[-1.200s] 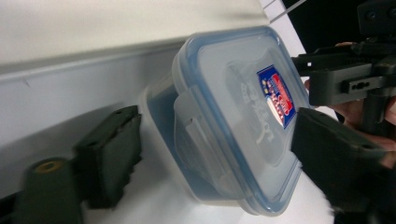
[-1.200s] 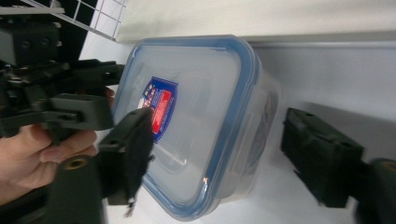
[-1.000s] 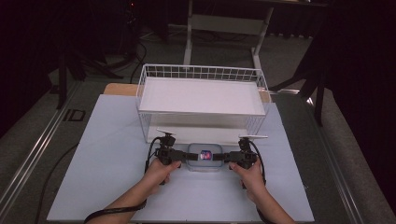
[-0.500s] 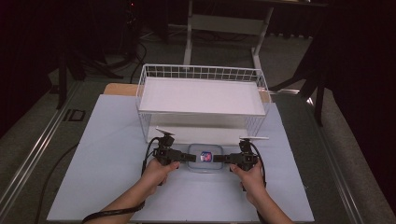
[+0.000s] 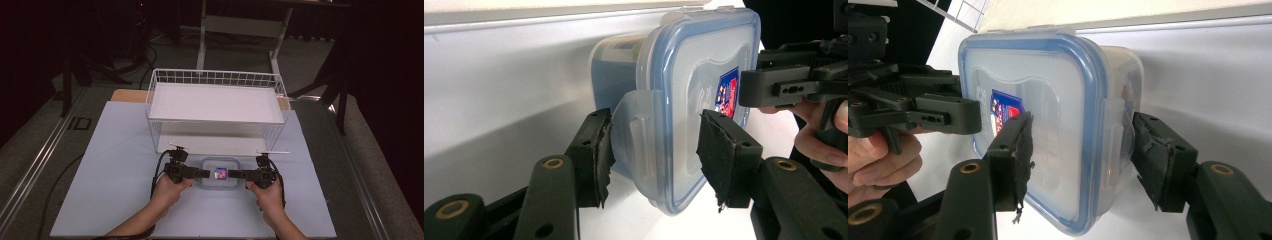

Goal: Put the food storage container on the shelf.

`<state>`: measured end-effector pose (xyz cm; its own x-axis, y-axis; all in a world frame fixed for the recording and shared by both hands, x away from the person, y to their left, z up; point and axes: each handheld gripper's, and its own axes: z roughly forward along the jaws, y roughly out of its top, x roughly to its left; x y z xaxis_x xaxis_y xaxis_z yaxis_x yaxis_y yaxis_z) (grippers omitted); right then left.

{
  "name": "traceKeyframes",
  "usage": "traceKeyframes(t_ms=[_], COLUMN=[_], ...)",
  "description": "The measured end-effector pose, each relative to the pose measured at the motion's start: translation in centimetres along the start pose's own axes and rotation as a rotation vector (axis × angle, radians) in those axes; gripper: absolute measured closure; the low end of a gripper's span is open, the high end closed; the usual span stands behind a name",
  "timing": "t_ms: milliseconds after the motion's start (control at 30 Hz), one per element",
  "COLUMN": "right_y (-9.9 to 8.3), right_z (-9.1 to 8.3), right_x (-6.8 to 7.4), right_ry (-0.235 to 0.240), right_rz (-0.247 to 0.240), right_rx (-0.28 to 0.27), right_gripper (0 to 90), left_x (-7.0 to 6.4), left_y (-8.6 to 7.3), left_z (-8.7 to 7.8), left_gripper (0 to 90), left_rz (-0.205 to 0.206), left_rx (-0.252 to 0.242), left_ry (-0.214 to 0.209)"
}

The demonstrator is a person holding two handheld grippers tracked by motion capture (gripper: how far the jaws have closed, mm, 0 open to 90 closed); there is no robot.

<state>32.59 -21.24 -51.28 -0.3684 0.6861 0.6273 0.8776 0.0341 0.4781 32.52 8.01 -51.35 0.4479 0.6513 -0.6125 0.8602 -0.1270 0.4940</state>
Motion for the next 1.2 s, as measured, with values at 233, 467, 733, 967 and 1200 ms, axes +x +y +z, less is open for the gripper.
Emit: traceKeyframes(t_ms=[233,467,733,967,1200], right_y=[0.2,1.9,3.6,4.5,5.3], right_z=[0.1,-0.2,0.2,1.2,2.4], right_x=[0.5,1.9,2.3,1.6,0.8], right_ry=[0.013,0.006,0.003,-0.013,-0.018], right_rz=[-0.014,-0.056,-0.089,-0.088,-0.073], right_rx=[-0.016,-0.054,-0.115,-0.137,-0.151], right_gripper=[43.5,43.4,43.3,43.2,43.0], left_x=[0.1,-0.1,0.5,1.7,3.0], left_y=[0.4,1.7,3.3,4.1,4.6], left_z=[-1.0,-2.4,-2.8,-1.9,-1.2], left_gripper=[50.7,50.8,50.5,50.2,50.1], left_rz=[0.01,0.033,0.06,0.066,0.044], left_rx=[-0.021,-0.08,-0.126,-0.151,-0.182], left_ry=[-0.006,-0.002,0.016,0.023,0.022])
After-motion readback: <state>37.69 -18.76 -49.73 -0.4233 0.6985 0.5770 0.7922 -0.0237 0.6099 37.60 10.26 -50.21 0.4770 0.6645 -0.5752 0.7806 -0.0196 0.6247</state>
